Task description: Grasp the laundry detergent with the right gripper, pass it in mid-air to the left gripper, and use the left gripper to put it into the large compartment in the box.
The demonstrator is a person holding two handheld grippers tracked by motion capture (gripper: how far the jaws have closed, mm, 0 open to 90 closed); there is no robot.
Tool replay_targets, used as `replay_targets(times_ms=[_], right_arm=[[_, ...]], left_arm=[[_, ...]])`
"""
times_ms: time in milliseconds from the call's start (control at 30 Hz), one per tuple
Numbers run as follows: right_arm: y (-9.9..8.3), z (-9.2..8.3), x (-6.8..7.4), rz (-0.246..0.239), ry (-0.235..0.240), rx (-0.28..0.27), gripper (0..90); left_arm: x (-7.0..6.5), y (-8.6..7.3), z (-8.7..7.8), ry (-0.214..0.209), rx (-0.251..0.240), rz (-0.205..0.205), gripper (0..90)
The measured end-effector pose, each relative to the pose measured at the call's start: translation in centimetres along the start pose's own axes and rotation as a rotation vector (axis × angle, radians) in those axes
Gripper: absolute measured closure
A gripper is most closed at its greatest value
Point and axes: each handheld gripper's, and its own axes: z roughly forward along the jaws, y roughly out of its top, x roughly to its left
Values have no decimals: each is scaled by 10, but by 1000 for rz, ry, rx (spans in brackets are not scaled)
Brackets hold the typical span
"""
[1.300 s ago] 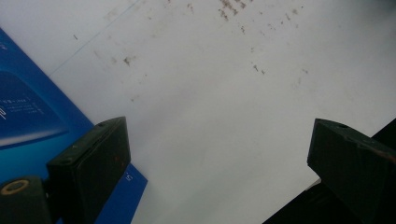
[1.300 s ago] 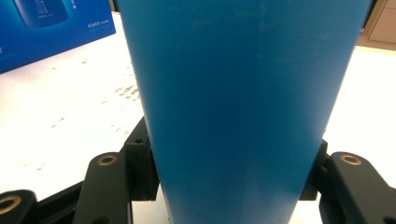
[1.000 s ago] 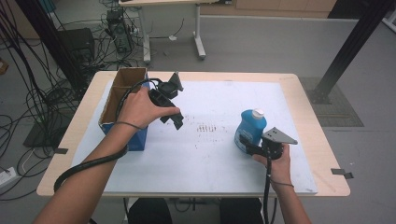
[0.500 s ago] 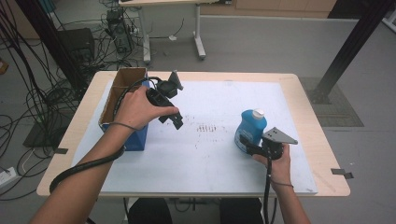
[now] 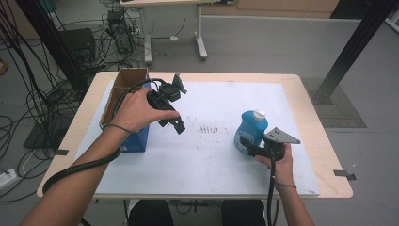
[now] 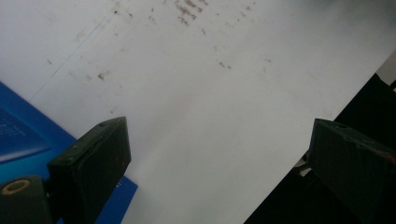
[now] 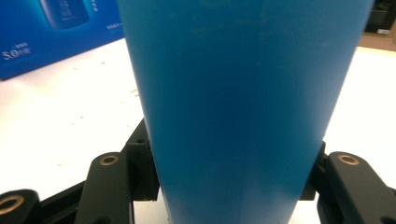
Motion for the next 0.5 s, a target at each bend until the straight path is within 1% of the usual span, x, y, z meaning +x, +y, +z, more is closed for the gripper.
replay_targets(times_ms=[67,167,300,333,433,500], right_arm=[[2,1,-2,2,23,-3,422],[5,2,-4,-9,55,-4,421],[8,4,-10,-3,120,-8,420],[10,5,-11,-7,137,-7,420],[15,6,-13,-20,169,-2,420],[19,6,-14,-25,197,1,420]], left_arm=[[-2,1,-3,-2,-3,17,65],[-8,1,-9,5,-8,40,65],[-15,3,-14,6,-6,73,64],[-17,3,-15,7,-7,76,64],[-22,1,-19,-4,-15,107,63],[-27,1,-20,1,-18,124,63]])
